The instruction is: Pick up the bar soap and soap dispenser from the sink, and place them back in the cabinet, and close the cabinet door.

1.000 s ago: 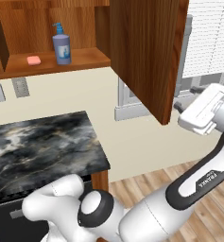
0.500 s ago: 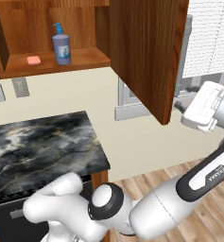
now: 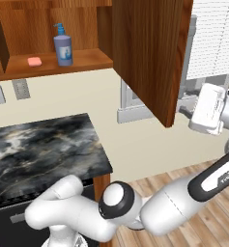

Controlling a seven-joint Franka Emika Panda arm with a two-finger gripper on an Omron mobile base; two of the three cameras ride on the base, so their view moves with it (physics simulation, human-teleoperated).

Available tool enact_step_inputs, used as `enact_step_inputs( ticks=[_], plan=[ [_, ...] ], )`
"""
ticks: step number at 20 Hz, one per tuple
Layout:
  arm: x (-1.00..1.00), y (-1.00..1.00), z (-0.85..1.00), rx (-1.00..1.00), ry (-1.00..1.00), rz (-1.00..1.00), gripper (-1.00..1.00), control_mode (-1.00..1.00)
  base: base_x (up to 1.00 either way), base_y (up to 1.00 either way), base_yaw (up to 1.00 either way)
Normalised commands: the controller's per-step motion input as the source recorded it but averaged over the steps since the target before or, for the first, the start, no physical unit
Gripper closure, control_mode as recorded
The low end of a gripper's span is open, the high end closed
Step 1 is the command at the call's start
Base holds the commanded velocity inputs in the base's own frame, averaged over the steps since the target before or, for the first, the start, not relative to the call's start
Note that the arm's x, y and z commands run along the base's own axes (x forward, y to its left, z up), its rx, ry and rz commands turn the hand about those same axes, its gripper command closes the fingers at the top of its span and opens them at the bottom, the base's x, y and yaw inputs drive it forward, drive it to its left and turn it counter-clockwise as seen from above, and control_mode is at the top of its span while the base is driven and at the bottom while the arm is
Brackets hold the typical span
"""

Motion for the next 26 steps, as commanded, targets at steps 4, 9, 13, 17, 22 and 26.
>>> enact_step_inputs(
  ticks=[4, 9, 13, 17, 22, 26],
  plan=[
    [0.00, 0.27, 0.00, 0.00, 0.02, 0.10, -1.00, -1.00, 0.00, 0.00, 0.00],
    [0.00, 0.30, 0.00, 0.00, 0.01, 0.09, -1.00, -1.00, 0.00, 0.00, 0.00],
    [0.00, 0.33, 0.00, 0.00, 0.02, 0.07, -1.00, -1.00, 0.00, 0.00, 0.00],
    [-0.02, 0.35, 0.00, 0.01, 0.04, 0.06, -1.00, -1.00, 0.00, 0.00, 0.00],
    [-0.09, 0.37, 0.00, 0.02, 0.05, 0.04, -1.00, -1.00, 0.00, 0.00, 0.00],
    [-0.19, 0.41, 0.00, 0.01, 0.04, 0.02, -1.00, -1.00, 0.00, 0.00, 0.00]
  ],
)
